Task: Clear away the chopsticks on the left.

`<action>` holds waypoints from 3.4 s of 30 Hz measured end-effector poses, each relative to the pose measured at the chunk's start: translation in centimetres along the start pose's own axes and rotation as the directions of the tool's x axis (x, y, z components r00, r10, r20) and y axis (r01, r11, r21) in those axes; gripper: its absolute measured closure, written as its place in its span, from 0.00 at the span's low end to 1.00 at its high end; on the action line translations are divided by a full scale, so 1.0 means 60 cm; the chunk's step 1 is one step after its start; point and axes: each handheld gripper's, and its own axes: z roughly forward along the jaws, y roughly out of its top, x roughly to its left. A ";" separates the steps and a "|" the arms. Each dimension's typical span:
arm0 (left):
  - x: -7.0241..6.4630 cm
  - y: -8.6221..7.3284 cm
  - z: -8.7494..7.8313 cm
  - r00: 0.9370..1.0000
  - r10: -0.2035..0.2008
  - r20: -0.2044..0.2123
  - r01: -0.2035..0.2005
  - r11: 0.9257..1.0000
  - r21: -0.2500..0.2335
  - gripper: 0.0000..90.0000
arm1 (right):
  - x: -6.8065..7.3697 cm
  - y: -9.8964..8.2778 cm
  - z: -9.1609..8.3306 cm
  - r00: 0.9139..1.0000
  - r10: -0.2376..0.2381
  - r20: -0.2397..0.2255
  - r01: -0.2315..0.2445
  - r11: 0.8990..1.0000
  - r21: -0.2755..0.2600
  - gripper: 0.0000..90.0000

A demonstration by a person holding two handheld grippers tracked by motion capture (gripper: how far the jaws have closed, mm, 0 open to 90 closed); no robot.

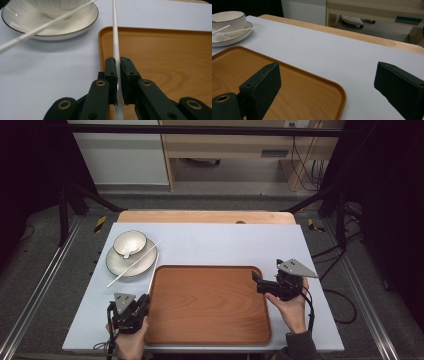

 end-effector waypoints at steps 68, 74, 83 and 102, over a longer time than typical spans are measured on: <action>0.076 0.150 0.007 0.902 0.346 0.260 -0.336 0.938 -0.086 0.32 | -0.002 -0.002 0.001 1.000 0.004 0.001 -0.004 1.000 0.005 0.08; 0.115 0.163 0.023 0.881 0.368 0.298 -0.379 0.925 -0.021 0.30 | -0.002 -0.002 0.000 1.000 0.002 0.000 -0.002 1.000 0.004 0.08; 0.175 0.139 0.058 0.890 0.372 0.263 -0.401 0.914 0.061 0.29 | 0.001 -0.004 0.005 1.000 0.001 -0.001 -0.001 1.000 0.016 0.08; 0.218 0.129 0.152 0.898 0.383 0.218 -0.416 0.899 0.136 0.53 | 0.002 -0.006 0.011 1.000 -0.008 -0.004 0.008 1.000 0.029 0.08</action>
